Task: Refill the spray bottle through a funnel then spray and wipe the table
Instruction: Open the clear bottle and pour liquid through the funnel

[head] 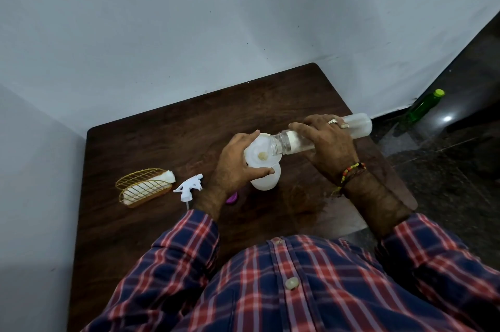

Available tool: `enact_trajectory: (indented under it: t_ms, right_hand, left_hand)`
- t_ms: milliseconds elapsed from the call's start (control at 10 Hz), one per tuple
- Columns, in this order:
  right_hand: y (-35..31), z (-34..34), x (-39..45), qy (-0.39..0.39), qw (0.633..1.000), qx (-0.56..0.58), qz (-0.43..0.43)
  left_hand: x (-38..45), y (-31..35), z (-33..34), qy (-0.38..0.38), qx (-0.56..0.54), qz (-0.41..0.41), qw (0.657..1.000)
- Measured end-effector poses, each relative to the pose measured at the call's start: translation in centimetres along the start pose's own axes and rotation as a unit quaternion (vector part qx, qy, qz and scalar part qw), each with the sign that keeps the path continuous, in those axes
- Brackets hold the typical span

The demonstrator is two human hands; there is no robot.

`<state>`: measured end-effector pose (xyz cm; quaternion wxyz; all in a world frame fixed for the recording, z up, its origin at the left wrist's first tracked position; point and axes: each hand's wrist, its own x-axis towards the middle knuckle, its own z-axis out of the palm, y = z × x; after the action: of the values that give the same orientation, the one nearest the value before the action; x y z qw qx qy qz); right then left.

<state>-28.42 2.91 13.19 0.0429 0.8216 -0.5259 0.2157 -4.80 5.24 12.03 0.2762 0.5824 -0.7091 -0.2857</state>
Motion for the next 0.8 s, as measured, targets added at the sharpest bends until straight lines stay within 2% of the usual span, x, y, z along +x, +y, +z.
enact_trajectory:
  t_ms: [800]
  right_hand:
    - [-0.06,0.06,0.14,-0.003,1.0,-0.003,0.001]
  left_hand:
    - [-0.15,0.28,-0.06,0.001,0.002,0.002,1.0]
